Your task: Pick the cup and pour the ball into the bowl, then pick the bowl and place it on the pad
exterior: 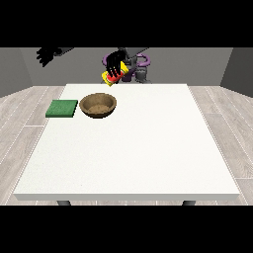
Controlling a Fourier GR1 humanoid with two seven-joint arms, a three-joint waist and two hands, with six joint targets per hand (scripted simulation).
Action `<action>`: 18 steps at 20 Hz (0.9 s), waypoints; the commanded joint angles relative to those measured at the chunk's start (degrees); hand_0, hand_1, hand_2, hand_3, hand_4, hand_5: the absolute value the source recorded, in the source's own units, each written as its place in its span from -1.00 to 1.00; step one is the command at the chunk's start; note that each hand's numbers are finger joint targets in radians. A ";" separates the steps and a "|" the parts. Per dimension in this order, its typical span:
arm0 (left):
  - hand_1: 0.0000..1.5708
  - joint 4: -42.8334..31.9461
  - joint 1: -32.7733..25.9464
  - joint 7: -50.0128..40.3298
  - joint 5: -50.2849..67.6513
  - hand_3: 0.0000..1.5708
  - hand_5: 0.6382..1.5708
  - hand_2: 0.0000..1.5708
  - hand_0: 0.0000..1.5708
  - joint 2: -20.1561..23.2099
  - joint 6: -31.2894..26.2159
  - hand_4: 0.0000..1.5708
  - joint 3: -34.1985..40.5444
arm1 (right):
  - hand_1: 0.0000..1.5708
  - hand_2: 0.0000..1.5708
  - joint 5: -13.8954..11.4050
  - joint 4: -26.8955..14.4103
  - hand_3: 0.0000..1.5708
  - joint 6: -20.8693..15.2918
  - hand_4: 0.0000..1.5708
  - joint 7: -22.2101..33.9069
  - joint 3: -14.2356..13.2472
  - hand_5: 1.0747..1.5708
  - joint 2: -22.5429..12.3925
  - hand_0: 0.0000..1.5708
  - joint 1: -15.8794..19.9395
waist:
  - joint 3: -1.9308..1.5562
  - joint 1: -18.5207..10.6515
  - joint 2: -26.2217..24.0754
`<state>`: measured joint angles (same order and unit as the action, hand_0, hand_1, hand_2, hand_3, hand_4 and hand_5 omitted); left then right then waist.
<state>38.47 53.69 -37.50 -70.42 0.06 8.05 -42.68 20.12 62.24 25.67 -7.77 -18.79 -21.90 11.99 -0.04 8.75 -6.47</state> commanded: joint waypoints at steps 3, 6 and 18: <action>-1.00 7.37 -1.38 -0.24 -1.16 0.84 1.00 0.46 -1.00 -0.05 0.16 0.14 1.80 | -1.00 -1.00 -0.58 -3.64 -1.00 -1.55 -0.12 -2.49 -2.90 0.97 -2.07 -1.00 0.44 | 0.03 -6.62 0.85; -1.00 11.13 -5.42 4.19 3.85 0.49 0.98 1.00 -1.00 2.06 7.36 0.32 5.96 | -1.00 -1.00 -0.01 -5.84 -1.00 -0.64 -0.12 -4.39 -5.82 0.97 -5.41 -1.00 -0.45 | 0.05 -10.25 3.51; -1.00 38.99 -11.00 20.62 49.49 -1.00 0.84 -1.00 -1.00 -0.03 21.28 -0.48 29.55 | -1.00 -1.00 1.82 -5.27 -1.00 -5.44 -0.11 -2.12 -5.81 1.00 -0.83 -1.00 3.22 | 1.03 -16.21 14.62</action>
<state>68.40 43.24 -20.97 -35.72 0.41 29.60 -19.46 21.56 57.45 21.78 -9.67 -23.75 -23.25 14.67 0.84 -5.06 6.00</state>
